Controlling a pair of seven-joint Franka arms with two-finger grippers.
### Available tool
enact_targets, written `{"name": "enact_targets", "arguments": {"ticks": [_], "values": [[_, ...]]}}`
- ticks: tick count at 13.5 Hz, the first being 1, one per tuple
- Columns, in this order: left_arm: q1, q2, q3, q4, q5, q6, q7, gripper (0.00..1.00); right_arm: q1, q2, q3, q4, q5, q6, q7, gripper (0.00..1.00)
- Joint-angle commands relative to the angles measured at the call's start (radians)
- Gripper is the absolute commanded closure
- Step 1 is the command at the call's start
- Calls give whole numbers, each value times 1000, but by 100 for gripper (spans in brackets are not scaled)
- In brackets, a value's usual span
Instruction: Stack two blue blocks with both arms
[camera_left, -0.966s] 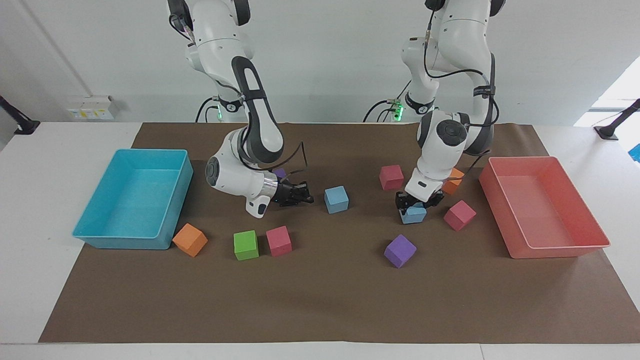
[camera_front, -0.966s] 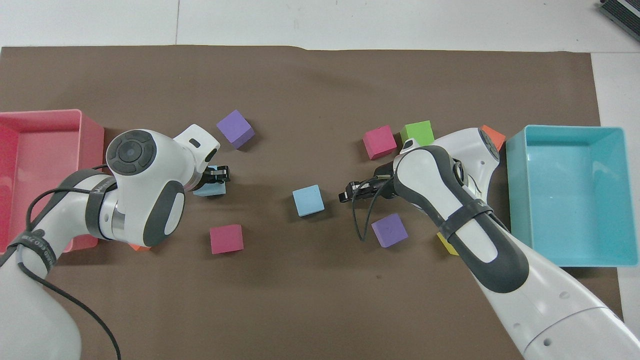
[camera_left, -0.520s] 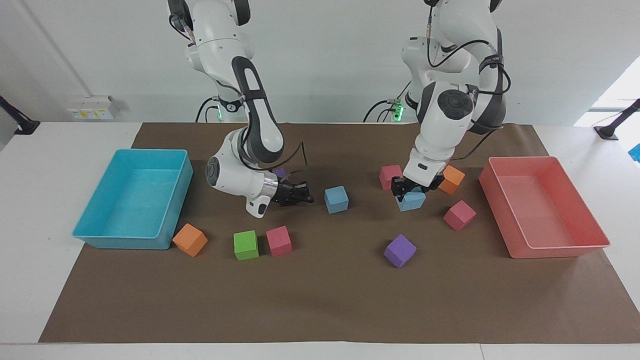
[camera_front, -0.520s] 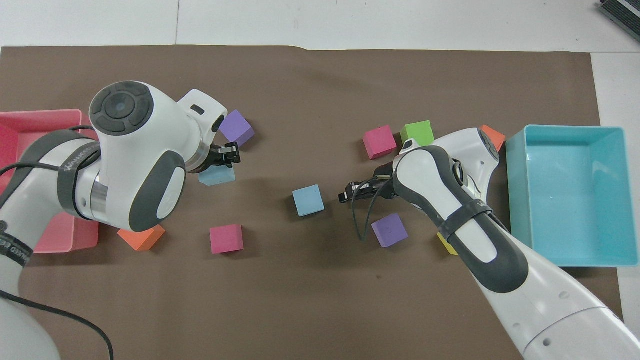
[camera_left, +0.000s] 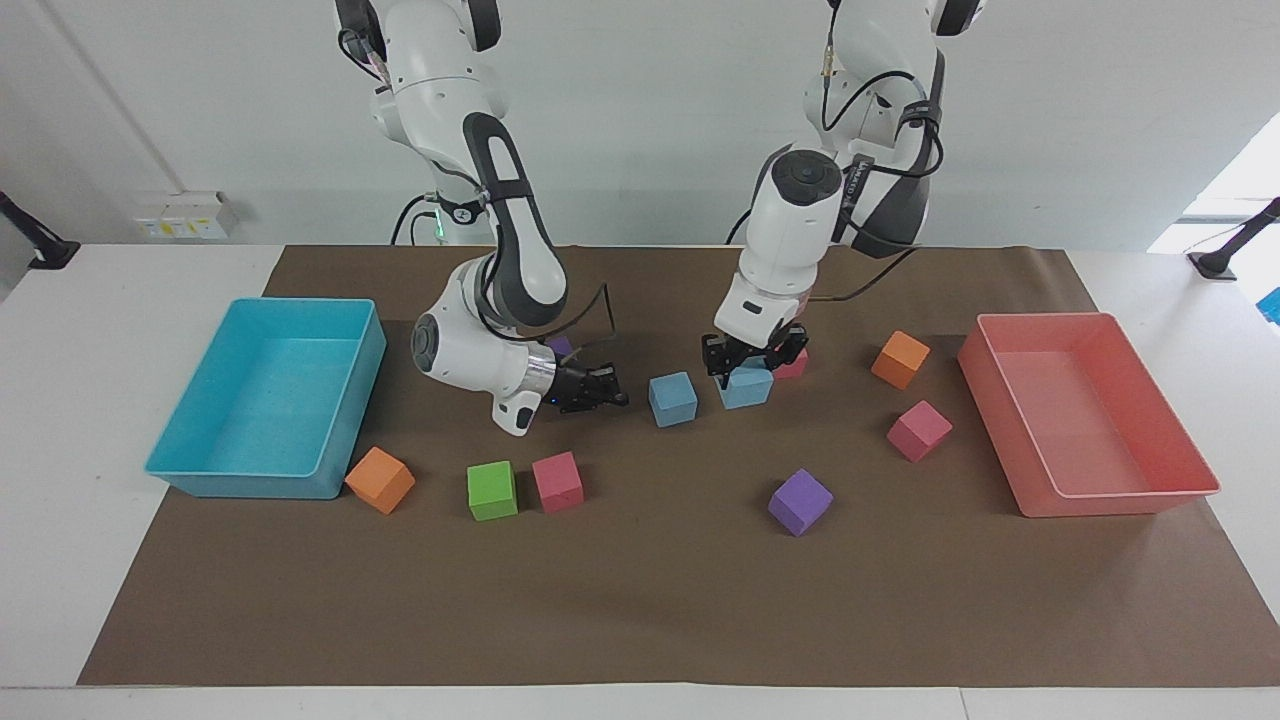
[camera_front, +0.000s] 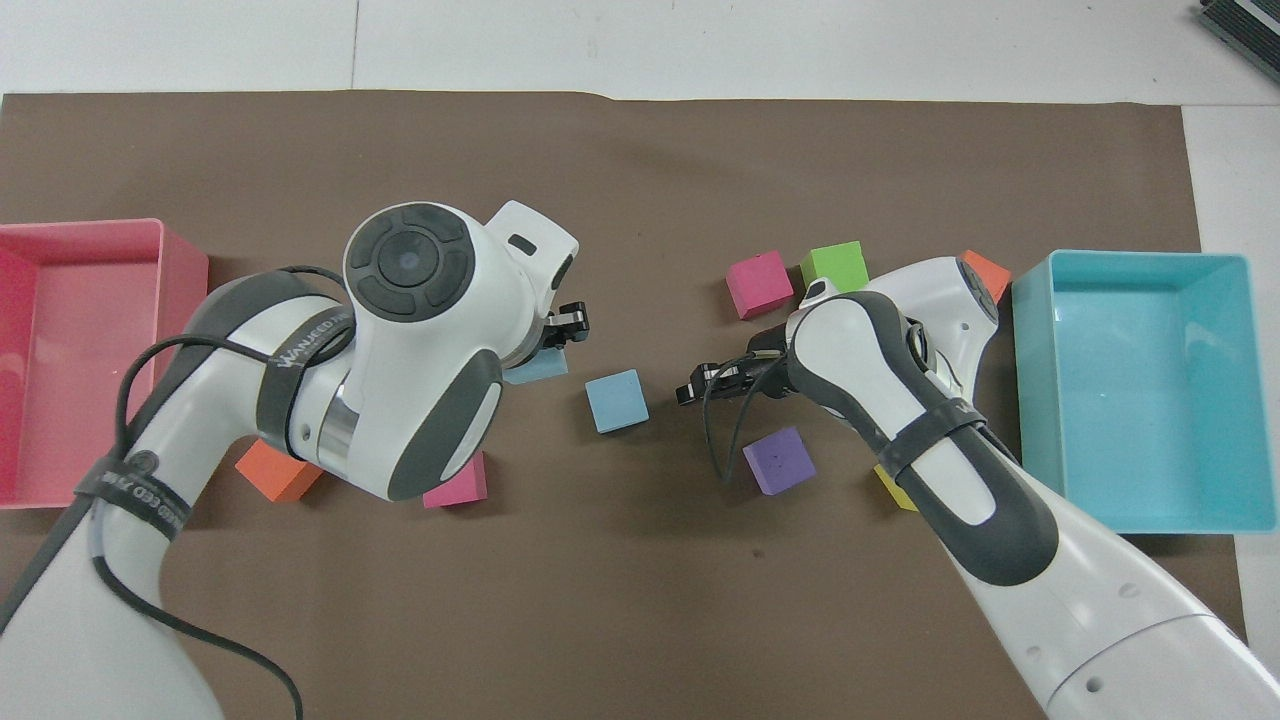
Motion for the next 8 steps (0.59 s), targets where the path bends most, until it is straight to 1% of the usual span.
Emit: {"name": "enact_targets", "arguments": {"ticks": [1, 3, 5, 8], "values": [[-56, 26, 17, 7, -2, 45, -42, 99, -3, -14, 1, -17, 42, 3, 2, 100], [-84, 28, 17, 10, -7, 48, -53, 99, -7, -14, 1, -17, 43, 3, 2, 100], [-121, 55, 17, -2, -8, 84, -101, 99, -8, -14, 1, -17, 43, 3, 2, 100], [-127, 55, 17, -22, -7, 98, -102, 98, -8, -14, 1, -17, 59, 2, 2, 100]]}}
